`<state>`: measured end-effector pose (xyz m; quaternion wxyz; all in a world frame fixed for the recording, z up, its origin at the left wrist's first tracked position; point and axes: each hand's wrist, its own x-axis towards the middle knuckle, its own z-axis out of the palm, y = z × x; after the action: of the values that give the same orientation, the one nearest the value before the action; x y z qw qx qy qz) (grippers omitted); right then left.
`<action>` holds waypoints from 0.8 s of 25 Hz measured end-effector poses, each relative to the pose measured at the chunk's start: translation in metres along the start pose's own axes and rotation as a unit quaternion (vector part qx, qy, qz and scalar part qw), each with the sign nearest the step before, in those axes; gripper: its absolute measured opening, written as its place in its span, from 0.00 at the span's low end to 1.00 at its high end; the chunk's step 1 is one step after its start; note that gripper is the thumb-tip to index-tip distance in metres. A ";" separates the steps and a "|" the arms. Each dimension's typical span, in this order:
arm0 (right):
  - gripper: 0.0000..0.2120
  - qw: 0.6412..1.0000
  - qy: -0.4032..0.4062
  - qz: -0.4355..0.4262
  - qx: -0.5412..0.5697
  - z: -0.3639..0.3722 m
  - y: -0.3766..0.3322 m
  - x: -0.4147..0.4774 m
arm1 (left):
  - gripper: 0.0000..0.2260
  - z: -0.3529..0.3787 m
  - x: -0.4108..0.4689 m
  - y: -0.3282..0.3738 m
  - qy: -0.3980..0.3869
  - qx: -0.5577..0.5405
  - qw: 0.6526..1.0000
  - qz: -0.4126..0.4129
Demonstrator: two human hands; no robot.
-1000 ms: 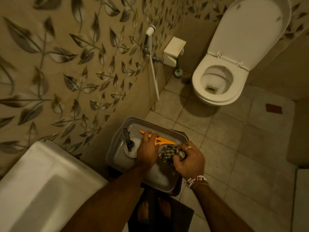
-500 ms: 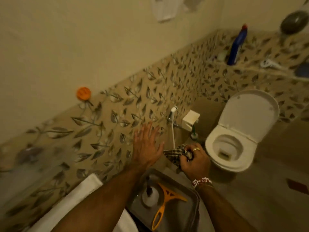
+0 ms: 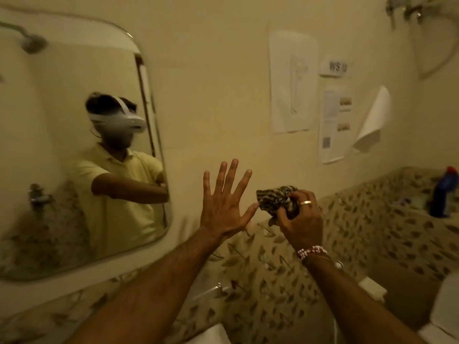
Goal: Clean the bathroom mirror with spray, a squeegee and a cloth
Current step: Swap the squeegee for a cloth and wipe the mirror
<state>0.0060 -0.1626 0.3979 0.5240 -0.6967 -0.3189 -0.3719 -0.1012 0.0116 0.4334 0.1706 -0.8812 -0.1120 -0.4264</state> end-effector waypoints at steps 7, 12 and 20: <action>0.19 0.994 0.028 -0.084 0.066 0.060 -0.160 0.043 | 0.36 -0.131 -0.012 -0.145 0.071 0.126 0.988 -0.050; 0.17 0.983 0.054 -0.113 0.135 0.093 -0.263 0.093 | 0.35 -0.208 -0.032 -0.237 0.095 0.213 0.969 -0.079; 0.16 0.971 0.070 -0.124 0.192 0.136 -0.357 0.190 | 0.37 -0.266 -0.039 -0.315 0.150 0.327 0.925 -0.122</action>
<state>-0.1674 0.0677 0.7122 0.6190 -0.5097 -0.4309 -0.4140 -0.4232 0.1932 0.6211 0.4109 -0.6815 -0.3249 -0.5111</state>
